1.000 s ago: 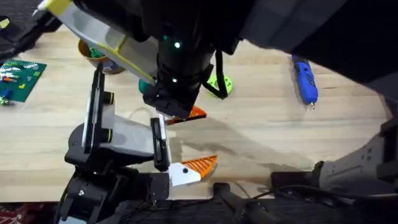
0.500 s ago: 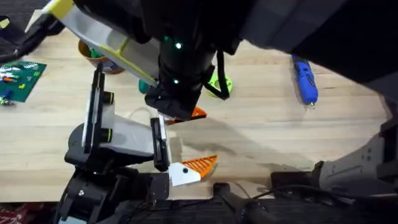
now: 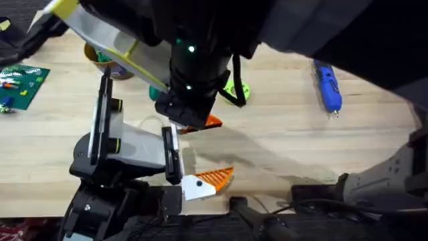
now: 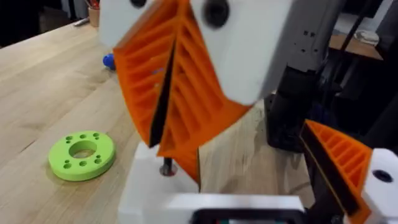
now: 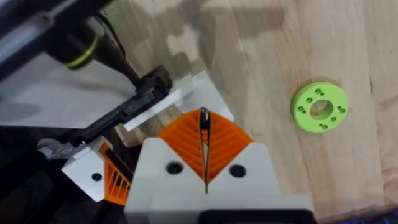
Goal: Pick up the gripper from the table and insert it into the empty holder that is missing its gripper. Then pick up a screw, insert it into the mounting hole, and use the screwdriver to tighten it. Finally, clean up the table by picking up the vegetable and placing it into the bucket.
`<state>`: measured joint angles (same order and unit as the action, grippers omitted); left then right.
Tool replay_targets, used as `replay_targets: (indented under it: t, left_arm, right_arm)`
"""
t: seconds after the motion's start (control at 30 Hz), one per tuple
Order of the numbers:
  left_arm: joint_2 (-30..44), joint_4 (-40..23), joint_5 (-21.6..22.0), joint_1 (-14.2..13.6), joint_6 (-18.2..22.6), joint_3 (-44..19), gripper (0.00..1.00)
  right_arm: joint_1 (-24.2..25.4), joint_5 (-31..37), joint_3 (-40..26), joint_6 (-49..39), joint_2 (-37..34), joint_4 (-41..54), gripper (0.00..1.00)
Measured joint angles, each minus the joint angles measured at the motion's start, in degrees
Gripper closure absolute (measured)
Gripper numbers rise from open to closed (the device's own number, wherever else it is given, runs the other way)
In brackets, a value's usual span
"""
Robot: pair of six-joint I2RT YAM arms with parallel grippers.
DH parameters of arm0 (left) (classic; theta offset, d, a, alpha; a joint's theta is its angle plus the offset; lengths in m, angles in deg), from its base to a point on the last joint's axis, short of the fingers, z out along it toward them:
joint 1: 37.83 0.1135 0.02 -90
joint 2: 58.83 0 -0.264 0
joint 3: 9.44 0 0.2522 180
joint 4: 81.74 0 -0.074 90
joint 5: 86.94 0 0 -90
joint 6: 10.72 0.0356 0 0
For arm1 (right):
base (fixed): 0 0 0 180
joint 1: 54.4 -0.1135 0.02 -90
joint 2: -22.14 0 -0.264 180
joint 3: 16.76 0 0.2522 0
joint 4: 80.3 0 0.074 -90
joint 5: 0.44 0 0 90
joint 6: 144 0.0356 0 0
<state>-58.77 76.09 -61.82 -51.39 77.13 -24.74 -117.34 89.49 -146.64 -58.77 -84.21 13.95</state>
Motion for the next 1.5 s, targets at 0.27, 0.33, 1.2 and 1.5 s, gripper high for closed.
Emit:
replay_targets:
  t: [0.27,0.33,1.2,1.5]
  left_arm:
    - [0.0,0.0,0.0,0.0,0.0,0.0,0.013]
    - [0.0,0.0,0.0,0.0,0.0,0.0,0.015]
    - [0.0,0.0,0.0,0.0,0.0,0.0,0.015]
    - [0.0,0.0,0.0,0.0,0.0,0.0,0.015]
  right_arm:
    - [0.0,0.0,0.0,0.0,-0.02,-0.07,0.994]
    - [0.0,0.0,0.0,0.0,0.0,-0.04,0.994]
    - [0.0,-0.04,1.14,0.0,-0.02,-0.63,0.994]
    - [0.0,-0.38,1.59,0.0,-0.02,-0.74,0.994]
